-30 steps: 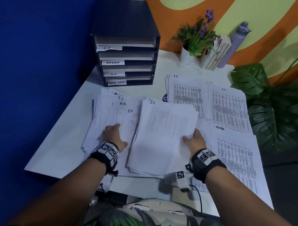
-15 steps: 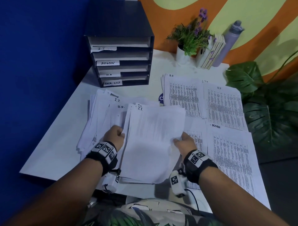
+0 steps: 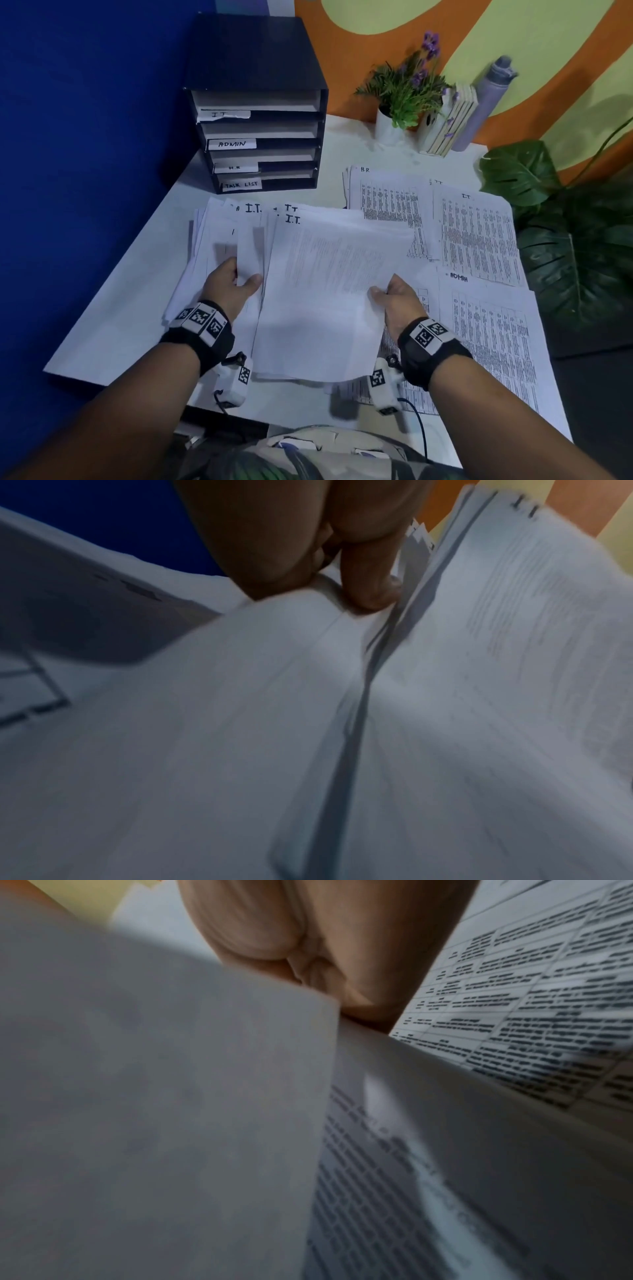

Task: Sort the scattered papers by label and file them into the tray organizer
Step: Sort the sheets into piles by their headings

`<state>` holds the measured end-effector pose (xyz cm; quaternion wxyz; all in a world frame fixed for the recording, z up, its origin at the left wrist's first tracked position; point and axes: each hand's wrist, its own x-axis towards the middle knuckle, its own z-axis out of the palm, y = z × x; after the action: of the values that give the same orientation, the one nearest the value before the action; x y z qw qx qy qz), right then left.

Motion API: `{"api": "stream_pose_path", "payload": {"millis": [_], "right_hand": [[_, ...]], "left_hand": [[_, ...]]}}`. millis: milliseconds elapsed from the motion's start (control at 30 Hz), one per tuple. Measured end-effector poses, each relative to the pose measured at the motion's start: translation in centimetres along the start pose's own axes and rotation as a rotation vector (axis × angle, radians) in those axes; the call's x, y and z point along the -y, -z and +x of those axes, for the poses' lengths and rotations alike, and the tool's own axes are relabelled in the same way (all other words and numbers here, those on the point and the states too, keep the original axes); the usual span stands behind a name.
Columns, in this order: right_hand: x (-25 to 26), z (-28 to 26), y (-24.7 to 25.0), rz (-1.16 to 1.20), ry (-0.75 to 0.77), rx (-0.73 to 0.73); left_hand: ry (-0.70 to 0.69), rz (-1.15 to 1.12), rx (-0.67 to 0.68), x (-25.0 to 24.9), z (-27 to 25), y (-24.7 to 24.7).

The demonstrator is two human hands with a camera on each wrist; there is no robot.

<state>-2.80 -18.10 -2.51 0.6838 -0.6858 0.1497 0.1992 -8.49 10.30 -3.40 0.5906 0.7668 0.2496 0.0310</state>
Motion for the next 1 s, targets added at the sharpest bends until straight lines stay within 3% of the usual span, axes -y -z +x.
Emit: {"api": "stream_pose_path", "payload": {"millis": [167,300,400,533,600,700,800,900,1000], "right_hand": [[1.1,0.0,-1.5,0.009,0.111,-0.026],[2.6,0.2,-2.6,-0.050,0.253,0.054],[3.8,0.2,-2.3,-0.073,0.237,0.116],[3.4,-0.4,-1.1,-0.351,0.164,0.179],[3.6,-0.8,-0.4,-0.347,0.154,0.060],[4.2,0.5,1.9,-0.236,0.085,-0.174],[5.1,2.8,6.2,-0.143,0.055,-0.378],[6.7,4.0,11.4,-0.302,0.111,-0.567],[7.7,5.9,17.1,-0.379,0.089,-0.653]], "left_hand": [[0.078,0.009,0.017,-2.1,-1.0,-1.2],[-0.014,0.136,0.029,-4.0,-1.0,-2.4],[-0.025,0.113,-0.087,-5.4,-0.2,-2.8],[-0.076,-0.086,-0.260,-6.8,0.9,-3.2],[-0.082,-0.135,-0.235,-7.1,1.1,-3.9],[-0.015,-0.182,-0.064,-6.4,1.1,-5.3],[0.029,0.057,0.029,-4.2,1.1,-6.3],[0.021,0.313,0.032,-2.5,1.1,-6.6],[0.038,0.559,0.064,-1.0,1.2,-6.7]]}}
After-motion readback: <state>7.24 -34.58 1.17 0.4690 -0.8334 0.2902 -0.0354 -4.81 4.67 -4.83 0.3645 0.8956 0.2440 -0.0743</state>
